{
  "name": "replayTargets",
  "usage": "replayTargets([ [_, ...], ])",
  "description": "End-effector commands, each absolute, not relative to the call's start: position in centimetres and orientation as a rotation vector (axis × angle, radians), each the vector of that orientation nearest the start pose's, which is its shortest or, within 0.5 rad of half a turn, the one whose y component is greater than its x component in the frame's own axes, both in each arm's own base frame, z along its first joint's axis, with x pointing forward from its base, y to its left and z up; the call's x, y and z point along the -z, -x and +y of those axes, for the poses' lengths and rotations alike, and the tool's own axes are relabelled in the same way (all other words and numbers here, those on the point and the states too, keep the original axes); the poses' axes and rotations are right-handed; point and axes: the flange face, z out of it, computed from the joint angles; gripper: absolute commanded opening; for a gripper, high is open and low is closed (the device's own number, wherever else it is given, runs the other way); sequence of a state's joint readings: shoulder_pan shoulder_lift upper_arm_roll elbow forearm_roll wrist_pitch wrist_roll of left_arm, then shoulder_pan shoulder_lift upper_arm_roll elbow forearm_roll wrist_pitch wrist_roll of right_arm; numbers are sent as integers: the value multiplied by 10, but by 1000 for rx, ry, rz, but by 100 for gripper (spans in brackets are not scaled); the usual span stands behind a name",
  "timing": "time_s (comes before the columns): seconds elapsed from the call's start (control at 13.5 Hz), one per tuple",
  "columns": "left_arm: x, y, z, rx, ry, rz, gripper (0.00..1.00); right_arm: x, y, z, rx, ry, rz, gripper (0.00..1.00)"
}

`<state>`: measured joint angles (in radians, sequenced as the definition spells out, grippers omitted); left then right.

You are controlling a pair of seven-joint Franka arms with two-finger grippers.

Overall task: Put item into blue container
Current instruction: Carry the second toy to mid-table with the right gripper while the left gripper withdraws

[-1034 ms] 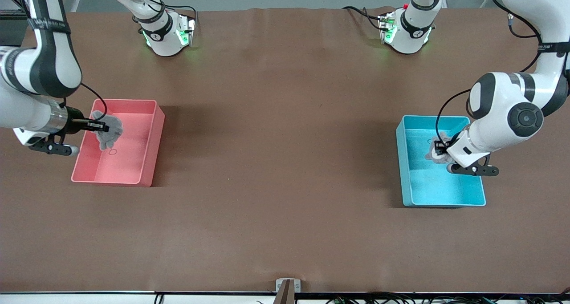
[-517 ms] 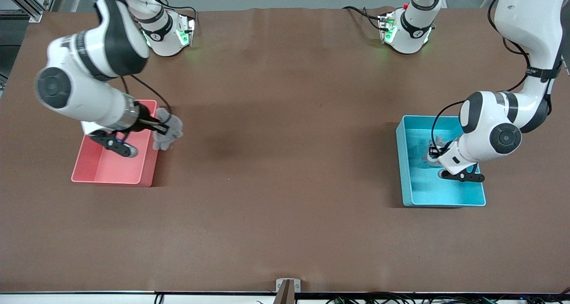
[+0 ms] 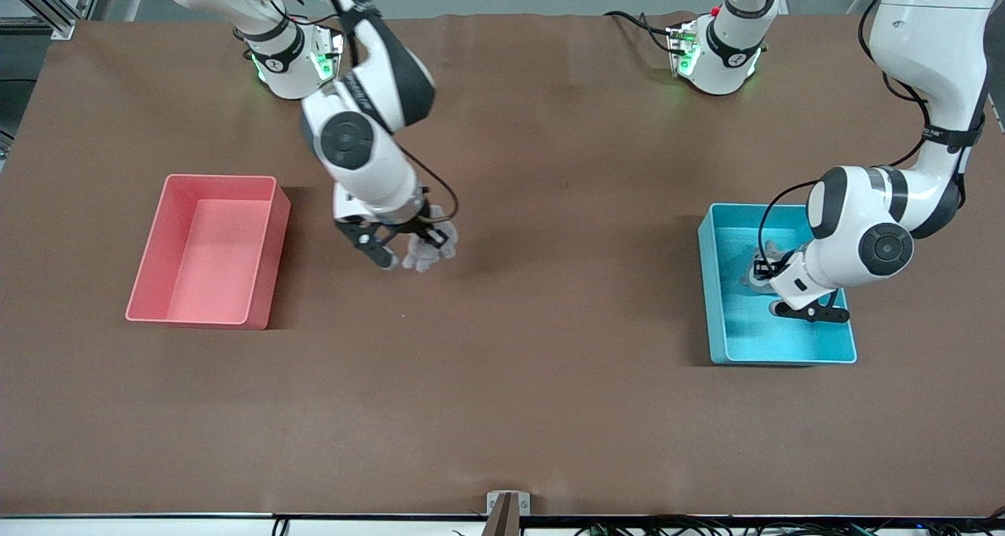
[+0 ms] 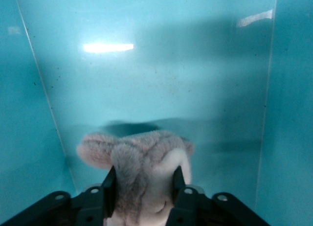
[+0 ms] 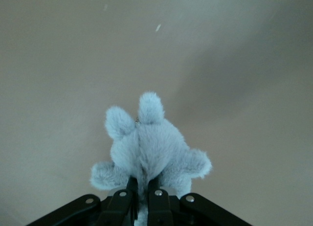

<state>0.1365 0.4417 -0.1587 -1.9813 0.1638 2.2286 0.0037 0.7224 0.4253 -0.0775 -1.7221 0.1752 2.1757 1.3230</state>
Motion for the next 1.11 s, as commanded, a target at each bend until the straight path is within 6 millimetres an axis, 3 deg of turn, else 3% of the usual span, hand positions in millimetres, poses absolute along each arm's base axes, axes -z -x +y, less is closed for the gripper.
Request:
replayTargets([
  [0.0, -252, -594, -4, -229, 3056, 237, 100, -319, -537, 455, -75, 2803, 1245, 0],
  [0.22, -286, -592, -3, -227, 3040, 233, 100, -284, -528, 488, 13, 2792, 1298, 0],
  [0.44, -327, -587, -15, -220, 3023, 250, 100, -264, -521, 502, 42, 2741, 1335, 3],
  [0.59, -355, -589, -34, -205, 3029, 263, 100, -264, -523, 504, 53, 2702, 1362, 19],
  [0.74, -373, -593, -59, -200, 3030, 308, 100, -262, -527, 500, 55, 2699, 1372, 100],
  [1.03, -398, -595, -125, -133, 3104, 183, 100, -286, -545, 488, 67, 2675, 1380, 100],
])
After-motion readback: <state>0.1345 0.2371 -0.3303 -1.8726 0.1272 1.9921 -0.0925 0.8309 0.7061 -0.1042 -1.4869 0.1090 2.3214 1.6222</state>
